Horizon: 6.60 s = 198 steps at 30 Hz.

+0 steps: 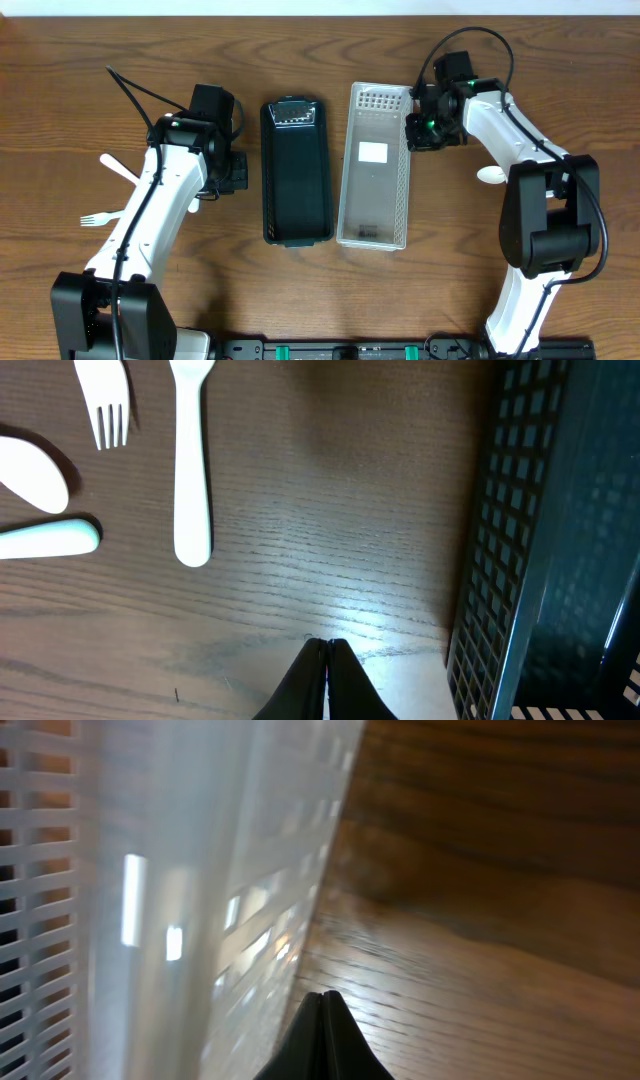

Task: Pack container
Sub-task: 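Move the right gripper to the white spoons on the right, then grasp a white spoon with the right gripper and lift, then lower the spoon into the clear basket and open the right gripper, then return the right gripper to the spoons and grasp another spoon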

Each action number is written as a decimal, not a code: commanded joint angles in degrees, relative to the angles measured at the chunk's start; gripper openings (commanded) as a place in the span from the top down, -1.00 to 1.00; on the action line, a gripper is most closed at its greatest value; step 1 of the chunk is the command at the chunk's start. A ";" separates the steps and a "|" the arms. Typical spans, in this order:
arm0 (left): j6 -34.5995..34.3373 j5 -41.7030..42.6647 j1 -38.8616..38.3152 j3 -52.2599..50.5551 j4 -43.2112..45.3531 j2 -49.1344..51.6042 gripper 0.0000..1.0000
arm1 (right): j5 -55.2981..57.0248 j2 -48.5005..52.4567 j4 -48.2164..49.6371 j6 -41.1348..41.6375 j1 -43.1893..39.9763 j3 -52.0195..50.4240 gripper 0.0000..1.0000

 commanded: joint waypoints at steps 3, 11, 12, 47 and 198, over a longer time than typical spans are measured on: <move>0.13 -0.24 -0.17 -0.09 0.04 0.44 0.88 | -6.84 -0.42 0.46 -5.05 0.79 0.44 0.98; 0.13 -0.26 -0.17 -0.09 0.11 0.44 0.88 | -13.73 -0.42 0.24 -10.19 0.59 0.44 0.97; 0.13 -0.26 -0.17 -0.09 0.11 0.44 0.88 | -14.47 -0.42 0.24 -10.67 0.55 0.44 0.98; 0.13 -0.26 -0.17 -0.09 1.33 0.44 0.24 | 13.81 -20.11 -19.85 -1.36 -23.65 14.49 -0.47; 0.13 -0.31 -0.17 -0.09 1.36 0.44 0.06 | 21.11 3.48 -48.35 7.19 -20.31 37.88 -0.50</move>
